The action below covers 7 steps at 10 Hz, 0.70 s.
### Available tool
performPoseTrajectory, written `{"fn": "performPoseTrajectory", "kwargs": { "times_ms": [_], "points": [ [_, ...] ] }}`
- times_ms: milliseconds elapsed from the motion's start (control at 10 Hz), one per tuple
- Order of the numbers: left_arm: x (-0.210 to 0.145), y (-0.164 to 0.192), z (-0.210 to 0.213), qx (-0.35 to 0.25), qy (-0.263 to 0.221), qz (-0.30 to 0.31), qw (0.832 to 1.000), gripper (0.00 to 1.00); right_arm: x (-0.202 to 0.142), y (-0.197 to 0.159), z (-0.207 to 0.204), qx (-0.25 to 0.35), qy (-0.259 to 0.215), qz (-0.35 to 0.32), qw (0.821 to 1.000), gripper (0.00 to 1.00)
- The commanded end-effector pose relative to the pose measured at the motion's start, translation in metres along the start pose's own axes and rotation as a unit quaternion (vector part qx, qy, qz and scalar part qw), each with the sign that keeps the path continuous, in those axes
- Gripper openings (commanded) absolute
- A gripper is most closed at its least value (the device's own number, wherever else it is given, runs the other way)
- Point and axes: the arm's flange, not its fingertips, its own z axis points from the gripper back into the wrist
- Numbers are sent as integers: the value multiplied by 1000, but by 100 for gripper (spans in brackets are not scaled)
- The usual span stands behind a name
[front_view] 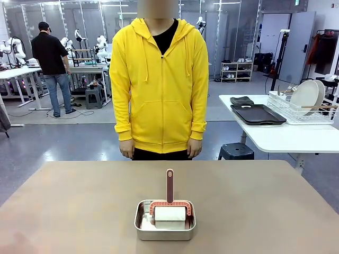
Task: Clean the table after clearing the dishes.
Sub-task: Place the Lint Roller back on top of the Airtight Container.
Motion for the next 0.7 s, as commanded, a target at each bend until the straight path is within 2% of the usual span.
{"fn": "performPoseTrajectory", "kwargs": {
  "times_ms": [0, 600],
  "points": [
    [-2, 0, 1, 2, -1, -4, 1000, 100, -3, 5, -3, 1, -1, 0, 1000, 100],
    [-2, 0, 1, 2, -1, -4, 1000, 100, -3, 5, -3, 1, -1, 0, 1000, 100]
  ]
}}
